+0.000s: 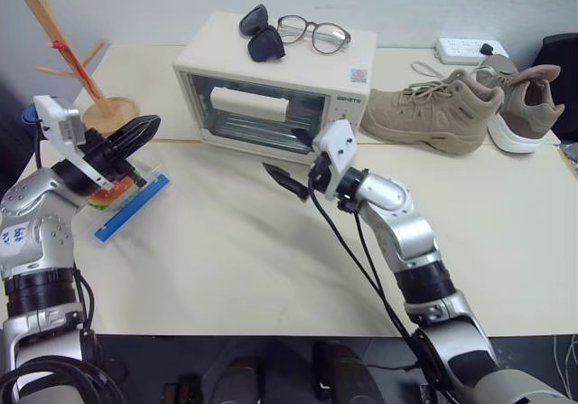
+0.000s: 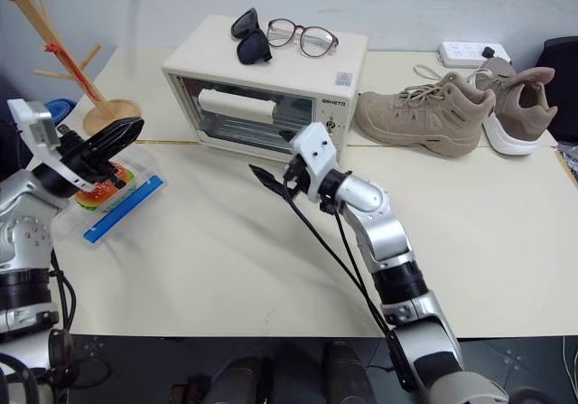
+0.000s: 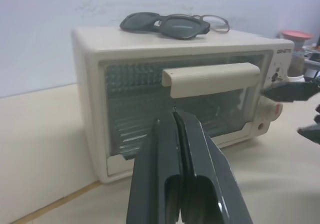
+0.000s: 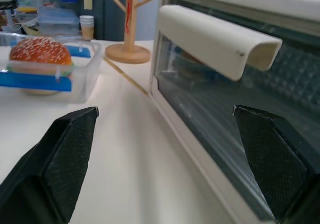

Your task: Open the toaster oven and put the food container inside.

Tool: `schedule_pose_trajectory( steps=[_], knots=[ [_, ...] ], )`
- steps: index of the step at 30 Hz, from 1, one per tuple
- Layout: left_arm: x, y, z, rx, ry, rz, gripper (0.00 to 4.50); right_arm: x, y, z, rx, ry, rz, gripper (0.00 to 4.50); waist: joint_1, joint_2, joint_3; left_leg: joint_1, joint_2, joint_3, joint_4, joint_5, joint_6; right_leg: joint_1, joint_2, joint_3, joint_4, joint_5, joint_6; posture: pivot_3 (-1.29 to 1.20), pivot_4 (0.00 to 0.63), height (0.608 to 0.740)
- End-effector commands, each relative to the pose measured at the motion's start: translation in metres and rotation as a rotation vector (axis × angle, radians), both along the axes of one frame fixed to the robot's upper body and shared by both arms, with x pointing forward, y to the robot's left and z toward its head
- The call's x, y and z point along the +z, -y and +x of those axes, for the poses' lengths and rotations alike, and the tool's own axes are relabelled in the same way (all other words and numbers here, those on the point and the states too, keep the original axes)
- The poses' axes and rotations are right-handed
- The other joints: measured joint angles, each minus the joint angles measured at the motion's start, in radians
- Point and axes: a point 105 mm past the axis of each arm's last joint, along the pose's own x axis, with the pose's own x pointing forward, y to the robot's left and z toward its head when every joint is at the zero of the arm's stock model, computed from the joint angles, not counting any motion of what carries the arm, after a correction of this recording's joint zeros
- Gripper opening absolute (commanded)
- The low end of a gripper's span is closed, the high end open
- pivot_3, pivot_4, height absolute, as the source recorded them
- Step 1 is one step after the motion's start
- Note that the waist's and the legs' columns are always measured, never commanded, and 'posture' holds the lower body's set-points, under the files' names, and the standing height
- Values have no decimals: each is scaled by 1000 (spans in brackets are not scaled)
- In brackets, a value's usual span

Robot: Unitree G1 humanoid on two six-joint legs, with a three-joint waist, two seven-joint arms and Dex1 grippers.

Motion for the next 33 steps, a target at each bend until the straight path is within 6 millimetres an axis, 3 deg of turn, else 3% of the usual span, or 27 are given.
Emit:
schedule_pose_trajectory(
  steps=[1, 9, 12, 14, 20, 25, 28, 33],
  knots=[
    [11, -2, -16, 21, 49, -23, 22, 18, -5, 1, 1, 71, 47, 4500, 0, 0, 0, 0, 0, 0, 0, 0, 0, 0, 0, 0, 0, 0, 0, 0, 150, 740],
    [-12, -5, -46, 60, -18, -71, 22, 22, -17, -7, 57, 104, 69, 4500, -7, 0, 0, 0, 1, 0, -1, 0, 0, 0, 0, 1, 0, 0, 0, 0, 150, 740],
    [-14, -5, -49, 70, -20, -82, 22, 24, -21, -14, 107, 126, 68, 4500, -3, 0, 0, 0, 1, 0, -1, 0, 0, 0, 0, 0, 0, 0, 0, 0, 150, 740],
    [-11, -4, -46, 70, -11, -85, 22, 20, -28, -30, 214, 168, 14, 4500, -1, 0, 0, 0, 0, 0, 0, 0, 0, 0, 0, 0, 0, 0, 0, 0, 150, 740],
    [13, -7, -20, 60, 24, -87, 22, -12, -35, -59, 399, 223, -164, 4500, -4, 0, 0, 0, 0, 1, -1, 0, 0, 0, 1, 0, -1, 0, 0, 0, 150, 740],
    [36, -5, 13, 43, 54, -46, 22, -22, -34, -63, 423, 237, -214, 4500, -12, -1, 0, 0, 1, 2, -1, 0, 0, -1, 2, -1, 0, 0, 0, 0, 150, 740],
    [32, 13, 40, 11, 19, 66, 22, -22, -34, -62, 419, 246, -219, 4500, -16, -1, 0, 1, 0, 3, -1, 0, 0, -1, 2, -5, 0, 0, 0, 0, 150, 740],
    [16, 27, 60, -39, -39, 181, 22, -24, -33, -62, 405, 251, -222, 4500, -26, -1, 0, 0, 0, 6, -1, 0, 0, -2, 2, -6, 0, 0, 0, 0, 150, 740]
  ],
)
